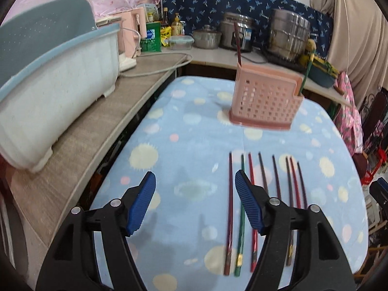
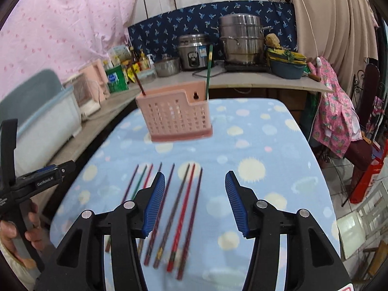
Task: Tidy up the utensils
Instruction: 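Open both tools to drop the chopsticks into the pink holder, then close the left tool on a dark red chopstick while the right tool closes on a brown chopstick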
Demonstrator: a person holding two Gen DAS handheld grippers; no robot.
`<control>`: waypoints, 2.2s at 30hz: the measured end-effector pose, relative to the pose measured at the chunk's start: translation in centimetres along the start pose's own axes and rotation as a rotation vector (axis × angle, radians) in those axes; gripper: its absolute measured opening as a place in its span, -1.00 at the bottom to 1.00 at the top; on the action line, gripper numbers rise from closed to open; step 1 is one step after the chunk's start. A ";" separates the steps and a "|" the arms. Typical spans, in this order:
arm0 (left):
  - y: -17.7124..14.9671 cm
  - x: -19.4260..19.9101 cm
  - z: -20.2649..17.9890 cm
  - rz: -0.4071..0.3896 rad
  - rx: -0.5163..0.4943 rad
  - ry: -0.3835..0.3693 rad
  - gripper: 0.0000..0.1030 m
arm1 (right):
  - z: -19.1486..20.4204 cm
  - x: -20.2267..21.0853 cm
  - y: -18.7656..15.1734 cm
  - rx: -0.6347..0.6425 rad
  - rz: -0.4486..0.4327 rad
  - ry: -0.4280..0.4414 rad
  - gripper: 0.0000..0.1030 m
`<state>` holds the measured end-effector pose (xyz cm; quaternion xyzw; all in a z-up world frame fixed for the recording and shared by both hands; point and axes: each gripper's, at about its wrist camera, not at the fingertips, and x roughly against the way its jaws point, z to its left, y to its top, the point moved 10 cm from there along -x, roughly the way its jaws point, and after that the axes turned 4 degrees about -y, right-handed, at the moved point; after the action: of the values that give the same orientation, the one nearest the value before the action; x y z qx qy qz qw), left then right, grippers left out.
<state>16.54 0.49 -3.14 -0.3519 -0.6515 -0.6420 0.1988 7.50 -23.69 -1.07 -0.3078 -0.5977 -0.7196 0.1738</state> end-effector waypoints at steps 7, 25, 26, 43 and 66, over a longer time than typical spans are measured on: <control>-5.0 -0.6 -0.7 0.063 -0.017 -0.011 0.25 | 0.1 -1.0 -6.0 0.011 0.085 -0.015 -0.02; -11.3 -1.5 -1.2 0.145 -0.036 -0.030 0.25 | 1.1 -2.5 -13.0 0.015 0.185 -0.017 -0.05; -11.5 -1.6 -1.2 0.148 -0.040 -0.029 0.25 | 1.2 -2.6 -13.1 0.017 0.187 -0.016 -0.06; -12.8 -2.9 -2.2 0.186 -0.062 -0.035 0.25 | 2.1 -4.2 -14.3 0.043 0.229 -0.008 -0.59; -12.8 -4.9 -2.5 0.218 -0.108 -0.056 0.01 | 2.4 -5.2 -14.0 0.047 0.205 -0.078 -0.60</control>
<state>10.23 -2.01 -15.26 -0.4486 -0.5792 -0.6407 0.2297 3.30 -18.87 -14.73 -0.3907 -0.5862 -0.6714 0.2301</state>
